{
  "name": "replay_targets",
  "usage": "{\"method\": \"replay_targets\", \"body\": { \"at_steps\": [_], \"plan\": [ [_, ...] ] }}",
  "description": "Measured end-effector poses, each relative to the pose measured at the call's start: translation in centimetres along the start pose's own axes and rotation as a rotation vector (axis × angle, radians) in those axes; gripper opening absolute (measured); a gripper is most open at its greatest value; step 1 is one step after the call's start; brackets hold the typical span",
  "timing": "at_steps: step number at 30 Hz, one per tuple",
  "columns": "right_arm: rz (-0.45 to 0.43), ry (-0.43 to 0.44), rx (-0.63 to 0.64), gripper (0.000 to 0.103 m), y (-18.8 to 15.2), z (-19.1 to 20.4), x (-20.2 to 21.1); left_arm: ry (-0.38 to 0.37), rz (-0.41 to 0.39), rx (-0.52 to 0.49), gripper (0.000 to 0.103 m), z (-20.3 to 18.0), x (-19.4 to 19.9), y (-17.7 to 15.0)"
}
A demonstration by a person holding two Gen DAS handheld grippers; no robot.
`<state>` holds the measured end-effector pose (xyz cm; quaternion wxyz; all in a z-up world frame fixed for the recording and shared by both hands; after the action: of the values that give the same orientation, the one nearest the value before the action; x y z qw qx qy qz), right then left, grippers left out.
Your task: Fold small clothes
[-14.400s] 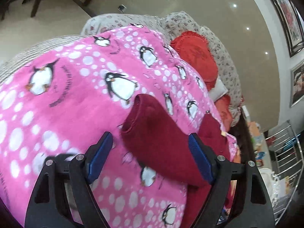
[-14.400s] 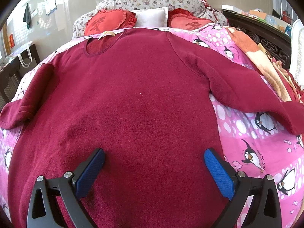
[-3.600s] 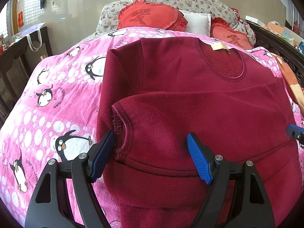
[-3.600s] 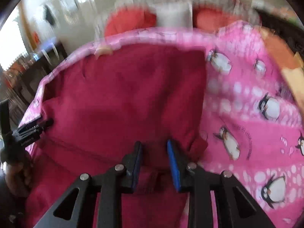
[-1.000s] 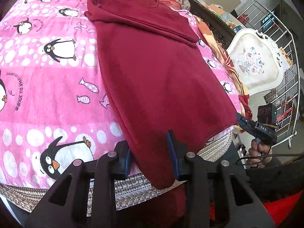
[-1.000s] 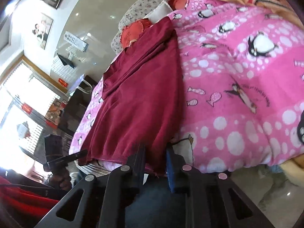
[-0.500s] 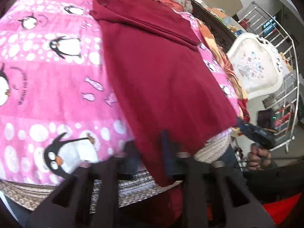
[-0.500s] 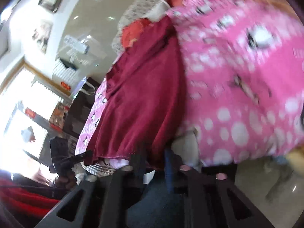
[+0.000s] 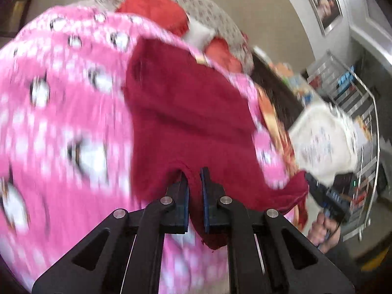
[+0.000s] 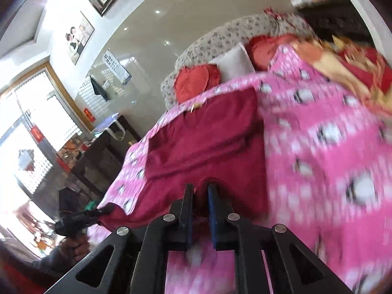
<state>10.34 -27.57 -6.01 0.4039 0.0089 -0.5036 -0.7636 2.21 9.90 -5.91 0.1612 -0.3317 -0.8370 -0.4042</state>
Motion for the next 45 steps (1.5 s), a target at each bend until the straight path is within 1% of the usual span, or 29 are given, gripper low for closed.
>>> {"method": "replay_targets", "body": {
  "at_steps": [2, 6, 10, 13, 14, 16, 17, 18, 19, 20, 21, 22, 23, 24, 25, 27, 30, 31, 32, 33, 34, 35, 36, 37, 39, 41, 43, 44, 45],
  "plan": [
    [-0.018, -0.009, 0.013, 0.010, 2.1, 0.0, -2.2, 0.015, -0.042, 0.021, 0.007, 0.1, -1.2, 3.2],
    [-0.056, -0.032, 0.052, 0.010, 7.3, 0.3, -7.2, 0.055, -0.080, 0.046, 0.007, 0.7, -3.8, 8.3],
    [-0.075, -0.080, 0.083, 0.010, 12.0, 0.0, -12.6, 0.109, -0.106, 0.023, 0.007, 0.9, -7.6, 14.3],
    [-0.072, -0.137, 0.088, 0.010, 15.2, -1.0, -16.5, 0.168, -0.124, 0.005, 0.007, 1.3, -9.8, 17.5],
    [-0.068, -0.156, 0.093, 0.010, 15.9, -1.3, -17.5, 0.187, -0.119, -0.005, 0.007, 1.5, -11.0, 18.5],
    [-0.036, -0.203, 0.093, 0.010, 17.0, -2.7, -20.3, 0.237, -0.071, -0.009, 0.008, 2.5, -13.6, 19.9],
    [-0.019, -0.218, 0.080, 0.010, 17.1, -3.4, -21.3, 0.249, -0.038, 0.009, 0.010, 3.0, -14.7, 20.0],
    [-0.003, -0.215, 0.054, 0.012, 17.2, -4.0, -22.1, 0.274, 0.019, 0.029, 0.012, 3.7, -15.9, 19.7],
    [0.011, -0.199, 0.017, 0.014, 17.0, -4.7, -22.6, 0.305, 0.051, 0.029, 0.016, 4.1, -16.5, 19.5],
    [0.012, -0.178, -0.024, 0.016, 17.0, -5.2, -22.8, 0.310, 0.056, 0.022, 0.023, 4.1, -16.7, 19.6],
    [-0.003, -0.148, -0.056, 0.020, 17.0, -5.4, -22.6, 0.308, 0.054, 0.008, 0.027, 4.1, -16.7, 19.6],
    [-0.027, -0.119, -0.076, 0.022, 17.0, -5.6, -22.1, 0.303, 0.050, -0.003, 0.037, 4.0, -16.5, 19.7],
    [-0.053, -0.097, -0.086, 0.030, 17.1, -5.6, -21.5, 0.300, 0.044, -0.010, 0.044, 3.8, -16.2, 19.7],
    [-0.075, -0.091, -0.089, 0.041, 17.2, -5.7, -21.0, 0.307, 0.020, -0.023, 0.057, 3.7, -15.6, 20.1],
    [-0.095, -0.094, -0.091, 0.045, 17.3, -5.6, -20.4, 0.305, -0.008, -0.030, 0.065, 3.6, -15.0, 20.6],
    [-0.117, -0.086, -0.100, 0.046, 17.3, -5.6, -19.2, 0.296, -0.056, -0.024, 0.067, 3.4, -13.6, 21.6],
    [-0.120, -0.084, -0.074, 0.046, 17.0, -5.6, -18.4, 0.347, -0.189, -0.029, 0.067, 3.3, -10.6, 22.7],
    [-0.099, -0.119, -0.031, 0.046, 16.8, -5.3, -18.6, 0.361, -0.192, -0.049, 0.067, 3.0, -10.8, 22.5],
    [-0.077, -0.147, 0.010, 0.041, 16.7, -5.0, -18.9, 0.367, -0.173, -0.074, 0.067, 2.6, -11.6, 22.2],
    [-0.043, -0.180, 0.064, 0.031, 16.5, -4.4, -19.7, 0.364, -0.135, -0.115, 0.067, 1.8, -12.9, 21.6],
    [-0.014, -0.205, 0.102, 0.028, 16.4, -4.0, -20.6, 0.355, -0.098, -0.166, 0.067, 0.7, -14.5, 20.7],
    [0.007, -0.224, 0.134, 0.026, 16.3, -3.4, -21.4, 0.356, -0.081, -0.199, 0.067, 0.1, -15.6, 20.1],
    [0.028, -0.252, 0.177, 0.025, 16.3, -2.6, -22.6, 0.371, -0.066, -0.242, 0.067, -0.7, -17.1, 19.5],
    [0.036, -0.263, 0.199, 0.025, 16.3, -2.3, -23.3, 0.385, -0.061, -0.259, 0.067, -1.0, -18.0, 19.3],
    [0.072, -0.277, 0.228, 0.025, 16.3, -1.8, -25.8, 0.436, -0.043, -0.253, 0.067, -0.3, -20.0, 19.4],
    [0.104, -0.359, 0.240, 0.025, 16.3, -3.1, -28.3, 0.485, -0.034, -0.239, 0.067, 1.1, -21.1, 19.5],
    [0.131, -0.442, 0.236, 0.025, 15.9, -5.6, -30.0, 0.471, -0.046, -0.225, 0.067, 2.4, -21.9, 19.3],
    [0.126, -0.457, 0.216, 0.025, 15.6, -6.9, -30.4, 0.462, -0.077, -0.241, 0.068, 2.5, -21.9, 19.0],
    [0.095, -0.440, 0.205, 0.025, 15.5, -7.6, -30.4, 0.472, -0.105, -0.283, 0.068, 2.5, -22.0, 18.3]
  ]
}}
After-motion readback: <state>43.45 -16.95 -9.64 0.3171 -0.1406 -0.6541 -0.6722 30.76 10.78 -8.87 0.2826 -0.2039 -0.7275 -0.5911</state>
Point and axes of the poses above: each gripper's, at about its wrist camera, not at the fingertips, and x roughly against the way its jaws point, z to its left, y to its top, the point moved 6 cm from there along -x, roughly the way its jaws point
